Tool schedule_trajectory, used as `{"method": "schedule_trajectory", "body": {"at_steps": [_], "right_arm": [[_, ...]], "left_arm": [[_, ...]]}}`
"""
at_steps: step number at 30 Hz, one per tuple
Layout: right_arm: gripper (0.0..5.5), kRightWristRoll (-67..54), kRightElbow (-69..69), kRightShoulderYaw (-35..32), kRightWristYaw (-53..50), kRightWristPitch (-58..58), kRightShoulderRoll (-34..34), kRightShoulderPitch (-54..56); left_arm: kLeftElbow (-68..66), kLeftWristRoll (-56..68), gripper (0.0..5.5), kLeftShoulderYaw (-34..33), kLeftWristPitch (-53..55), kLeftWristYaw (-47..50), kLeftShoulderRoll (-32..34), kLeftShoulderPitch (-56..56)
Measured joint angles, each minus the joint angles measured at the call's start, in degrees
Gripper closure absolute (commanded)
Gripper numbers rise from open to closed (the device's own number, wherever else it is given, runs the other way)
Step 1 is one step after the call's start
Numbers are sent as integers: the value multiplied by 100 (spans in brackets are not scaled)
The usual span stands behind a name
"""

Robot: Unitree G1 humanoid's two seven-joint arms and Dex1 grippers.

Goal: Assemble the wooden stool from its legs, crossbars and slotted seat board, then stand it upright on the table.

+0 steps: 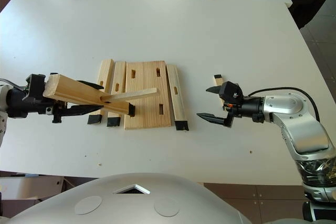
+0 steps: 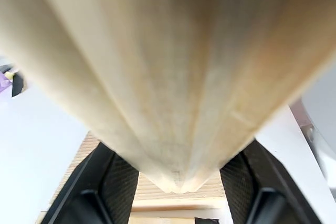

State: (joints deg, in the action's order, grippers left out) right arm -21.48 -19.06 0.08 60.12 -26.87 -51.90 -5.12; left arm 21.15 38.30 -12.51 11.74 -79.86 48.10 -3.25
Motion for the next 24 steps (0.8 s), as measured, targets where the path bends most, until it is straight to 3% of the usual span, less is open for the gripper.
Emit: {"method": "schedule_trajectory", "body": {"at_steps": [24], "right_arm": [[64,31,0,69,-17,1,24,37]], "left_arm": [[0,13,343,361,-228,420,-82,-31]]}}
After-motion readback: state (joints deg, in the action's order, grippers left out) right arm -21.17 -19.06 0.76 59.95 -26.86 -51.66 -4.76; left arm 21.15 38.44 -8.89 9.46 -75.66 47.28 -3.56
